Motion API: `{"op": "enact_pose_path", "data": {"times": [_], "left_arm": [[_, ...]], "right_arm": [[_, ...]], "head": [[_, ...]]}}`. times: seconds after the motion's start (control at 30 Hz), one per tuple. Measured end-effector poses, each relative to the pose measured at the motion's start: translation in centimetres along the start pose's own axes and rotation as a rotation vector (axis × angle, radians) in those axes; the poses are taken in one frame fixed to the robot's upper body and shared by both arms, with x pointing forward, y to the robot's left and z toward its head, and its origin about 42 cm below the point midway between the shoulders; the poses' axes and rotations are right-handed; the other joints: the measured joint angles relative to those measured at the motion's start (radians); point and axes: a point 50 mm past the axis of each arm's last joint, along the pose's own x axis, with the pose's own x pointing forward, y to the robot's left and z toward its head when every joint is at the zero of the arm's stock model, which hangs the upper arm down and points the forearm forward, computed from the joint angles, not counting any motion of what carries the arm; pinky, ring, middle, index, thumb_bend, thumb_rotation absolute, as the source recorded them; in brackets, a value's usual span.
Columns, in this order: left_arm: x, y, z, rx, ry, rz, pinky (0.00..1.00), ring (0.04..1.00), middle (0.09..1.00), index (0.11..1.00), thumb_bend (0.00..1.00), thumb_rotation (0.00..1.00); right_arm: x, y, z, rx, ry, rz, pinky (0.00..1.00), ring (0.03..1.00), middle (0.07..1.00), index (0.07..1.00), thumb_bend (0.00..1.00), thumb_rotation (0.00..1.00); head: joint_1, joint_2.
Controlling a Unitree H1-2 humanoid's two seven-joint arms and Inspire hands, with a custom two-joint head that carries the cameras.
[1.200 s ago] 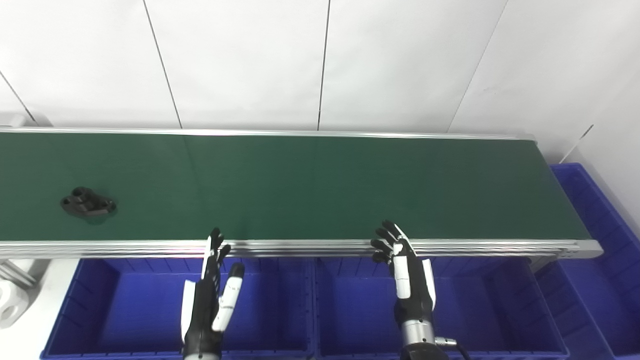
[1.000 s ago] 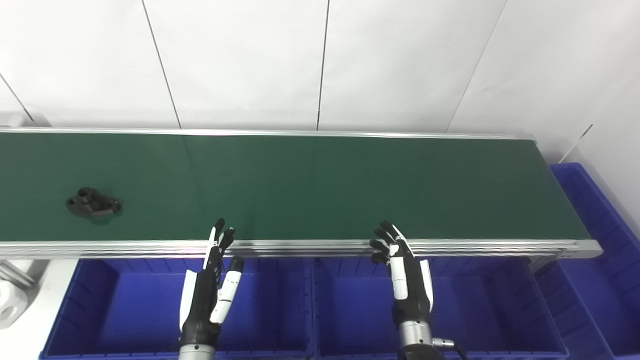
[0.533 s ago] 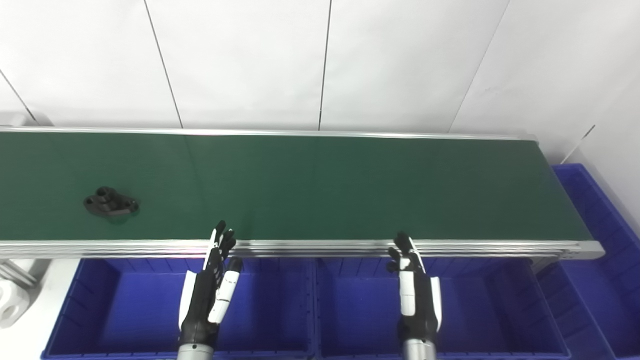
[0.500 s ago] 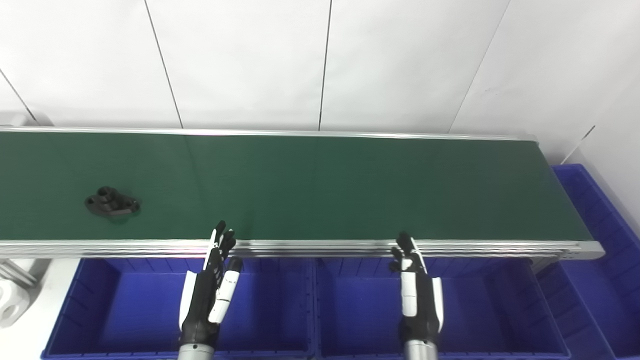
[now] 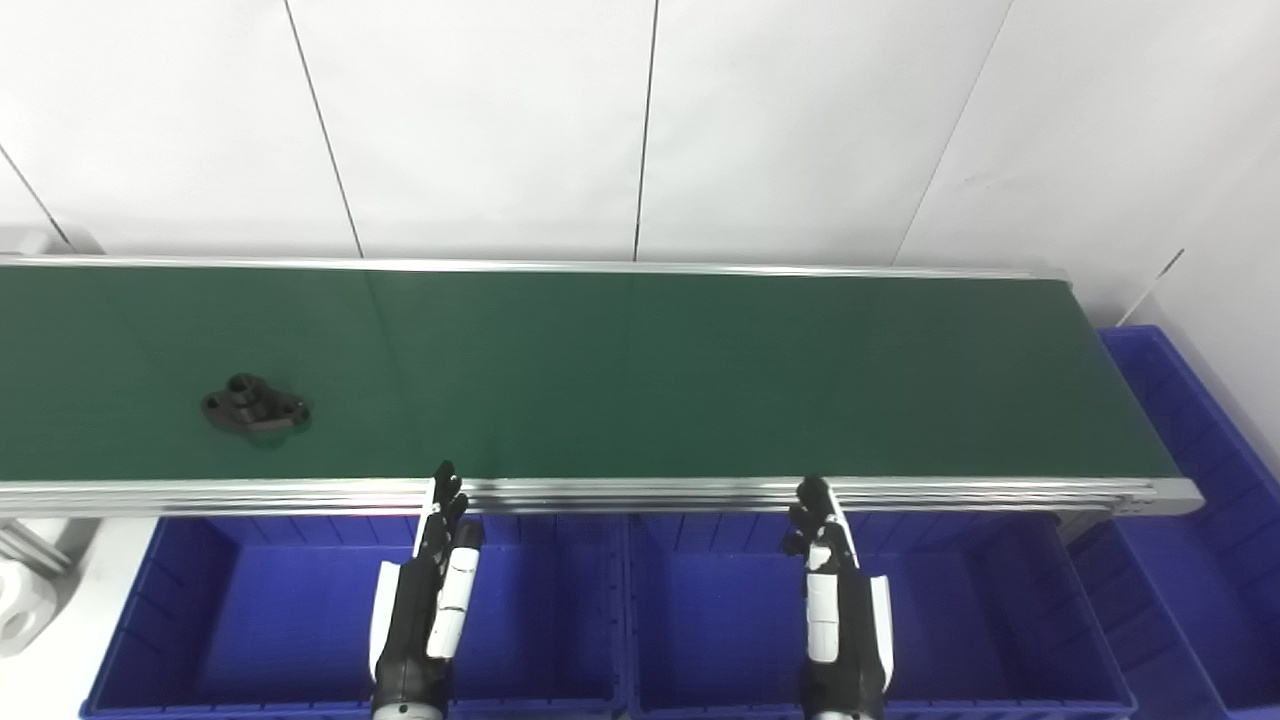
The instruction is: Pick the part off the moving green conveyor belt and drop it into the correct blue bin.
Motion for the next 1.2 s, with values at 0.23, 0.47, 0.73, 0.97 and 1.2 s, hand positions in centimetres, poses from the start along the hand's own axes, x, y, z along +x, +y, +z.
{"op": "enact_pose_path", "data": {"times": [0.23,0.47,0.73,0.97,1.2], "left_arm": [[-0.9,0.2,0.4,-0.027,0.026,0.023,1.00,0.993,1.000,1.000,0.44,1.00],[-1.2,0.2,0.2,-0.024,0.044,0.032,1.00,0.992,1.000,1.000,0.41,0.99],[-1.2,0.3,-0.1,-0.013,0.054,0.042,1.00,0.985,1.000,1.000,0.38,0.96],[-1.3,0.2,-1.2,-0.009,0.091,0.045,1.00,0.990,1.000,1.000,0.40,0.96],[-1.3,0.0,-3.0,0.025,0.083,0.050,1.00,0.972,1.000,1.000,0.44,0.93]], "right_arm": [[0.4,-0.4,-0.4,-0.025,0.004,0.032,0.97,0.949,0.939,0.946,0.90,1.00],[0.6,-0.5,-0.6,-0.033,0.008,0.052,0.97,0.943,0.939,0.946,0.91,1.00],[0.8,-0.4,-0.6,-0.034,0.008,0.061,0.97,0.941,0.937,0.952,0.90,1.00],[0.9,-0.8,-1.3,-0.042,0.027,0.073,0.96,0.937,0.935,0.956,0.89,1.00],[0.7,-2.2,-2.6,-0.027,0.049,0.078,0.97,0.940,0.945,0.960,0.91,1.00]], "head": [[0.026,0.000],[0.038,-0.002],[0.038,-0.005],[0.100,-0.057],[0.173,-0.118]]}}
